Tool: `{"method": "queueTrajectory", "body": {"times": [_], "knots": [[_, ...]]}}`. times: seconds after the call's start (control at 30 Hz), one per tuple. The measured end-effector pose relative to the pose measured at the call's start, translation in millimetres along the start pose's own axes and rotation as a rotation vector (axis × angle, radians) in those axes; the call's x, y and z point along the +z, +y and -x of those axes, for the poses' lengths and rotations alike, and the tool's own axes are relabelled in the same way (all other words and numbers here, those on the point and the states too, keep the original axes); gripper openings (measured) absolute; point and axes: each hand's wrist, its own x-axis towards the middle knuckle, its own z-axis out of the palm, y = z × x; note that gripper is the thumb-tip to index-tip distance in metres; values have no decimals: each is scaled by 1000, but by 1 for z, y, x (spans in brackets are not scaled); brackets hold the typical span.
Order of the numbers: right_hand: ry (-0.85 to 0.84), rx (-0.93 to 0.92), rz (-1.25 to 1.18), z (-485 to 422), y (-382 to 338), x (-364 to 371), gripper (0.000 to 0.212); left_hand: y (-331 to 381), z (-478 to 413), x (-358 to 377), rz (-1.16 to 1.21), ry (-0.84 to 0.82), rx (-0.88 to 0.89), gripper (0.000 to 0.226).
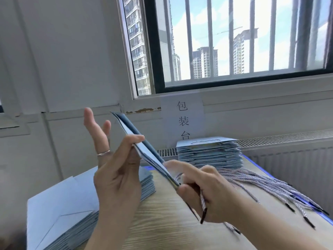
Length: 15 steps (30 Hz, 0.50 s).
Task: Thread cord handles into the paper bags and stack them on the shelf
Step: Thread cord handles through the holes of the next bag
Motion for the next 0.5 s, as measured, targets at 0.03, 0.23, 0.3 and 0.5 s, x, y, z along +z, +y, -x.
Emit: {"method": "queueTrajectory", "body": {"times": [0.03, 0.23, 0.3, 0.5], "knots": [[-18, -9, 28, 1, -3, 4, 44, -3, 1, 0, 9, -25, -22, 68], [-97, -13, 113, 0, -13, 16, 12, 1, 11, 7, 84, -122, -82, 42], [-110, 2, 117, -1, -15, 17, 12, 0, 16, 7, 141, -187, -126, 37], [-179, 125, 36, -2, -15, 15, 51, 4, 23, 9, 151, -316, -224, 62]]}}
